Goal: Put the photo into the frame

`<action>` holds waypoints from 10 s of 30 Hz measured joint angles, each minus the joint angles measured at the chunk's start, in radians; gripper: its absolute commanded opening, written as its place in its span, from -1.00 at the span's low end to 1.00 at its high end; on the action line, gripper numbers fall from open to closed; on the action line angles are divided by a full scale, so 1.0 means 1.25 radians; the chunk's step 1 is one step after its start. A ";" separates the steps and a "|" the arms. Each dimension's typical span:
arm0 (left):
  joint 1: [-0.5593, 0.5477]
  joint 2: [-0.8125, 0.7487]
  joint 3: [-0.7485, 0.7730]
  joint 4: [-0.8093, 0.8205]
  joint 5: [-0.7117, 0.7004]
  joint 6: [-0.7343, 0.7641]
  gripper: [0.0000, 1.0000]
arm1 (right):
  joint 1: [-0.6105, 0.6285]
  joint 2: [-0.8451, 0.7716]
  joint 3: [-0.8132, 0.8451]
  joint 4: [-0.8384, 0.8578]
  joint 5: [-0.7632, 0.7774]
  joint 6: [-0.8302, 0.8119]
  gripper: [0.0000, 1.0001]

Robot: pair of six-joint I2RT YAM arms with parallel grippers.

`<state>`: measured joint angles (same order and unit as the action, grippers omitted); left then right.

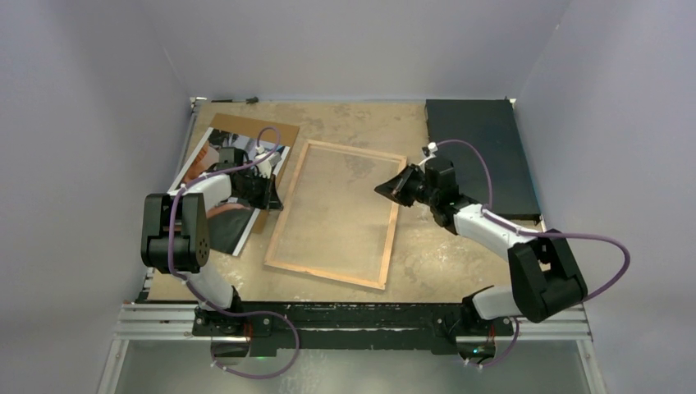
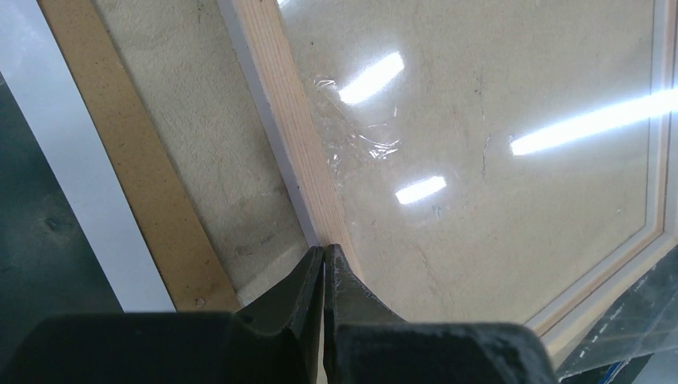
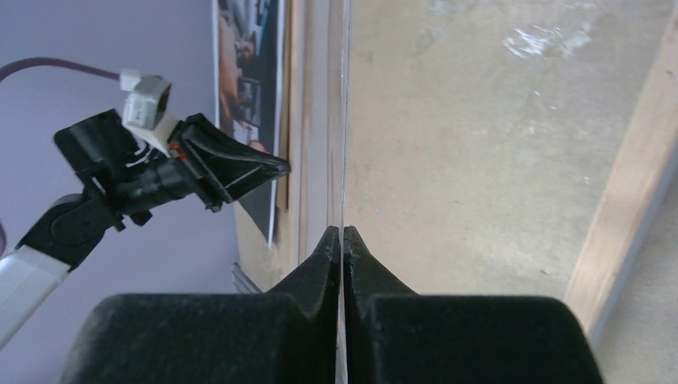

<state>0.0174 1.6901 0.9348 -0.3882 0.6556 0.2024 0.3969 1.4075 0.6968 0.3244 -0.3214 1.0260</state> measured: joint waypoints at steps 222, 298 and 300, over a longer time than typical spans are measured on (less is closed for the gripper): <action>0.320 0.225 0.468 0.010 -0.597 0.167 -0.48 | 0.427 0.850 1.124 -0.346 0.348 -0.131 0.97; 0.310 0.352 0.357 0.203 -0.723 0.321 -0.70 | 0.436 0.768 0.896 -0.170 0.386 0.007 0.97; 0.315 0.352 0.366 0.184 -0.702 0.320 -0.71 | 0.436 0.768 0.896 -0.170 0.384 0.009 0.97</action>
<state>0.4110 2.1300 1.3922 -0.1577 -0.2214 0.6029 0.9421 2.3676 1.8172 0.1120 0.1581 1.0374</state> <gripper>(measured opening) 0.152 0.986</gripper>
